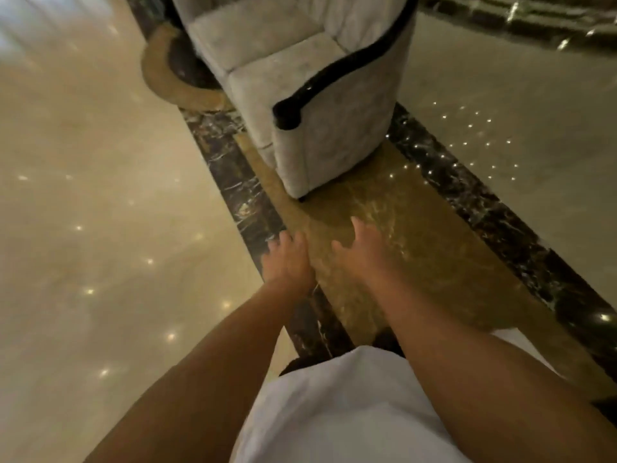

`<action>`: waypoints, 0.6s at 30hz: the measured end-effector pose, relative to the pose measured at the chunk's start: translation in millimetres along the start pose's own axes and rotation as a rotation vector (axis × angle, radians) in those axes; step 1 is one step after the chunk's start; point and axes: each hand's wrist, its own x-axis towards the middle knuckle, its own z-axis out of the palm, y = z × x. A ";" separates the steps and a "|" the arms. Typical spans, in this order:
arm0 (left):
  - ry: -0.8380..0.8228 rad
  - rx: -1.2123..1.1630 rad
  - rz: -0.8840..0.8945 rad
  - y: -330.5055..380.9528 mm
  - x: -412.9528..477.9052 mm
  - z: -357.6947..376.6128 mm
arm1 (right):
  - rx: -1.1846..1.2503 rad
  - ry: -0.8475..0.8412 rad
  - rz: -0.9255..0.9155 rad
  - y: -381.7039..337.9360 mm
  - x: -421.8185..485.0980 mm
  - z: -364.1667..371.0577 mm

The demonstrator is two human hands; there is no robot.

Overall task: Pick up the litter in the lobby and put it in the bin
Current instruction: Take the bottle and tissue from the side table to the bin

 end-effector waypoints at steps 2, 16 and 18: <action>0.014 -0.049 -0.146 -43.2 14.2 -9.5 | -0.049 -0.016 -0.081 -43.9 20.0 13.8; -0.097 -0.178 -0.473 -170.1 223.0 -72.6 | -0.252 -0.481 -0.209 -214.7 266.6 58.3; -0.071 -0.202 -0.497 -183.1 255.8 -96.6 | -0.287 -0.495 -0.248 -250.8 299.4 54.4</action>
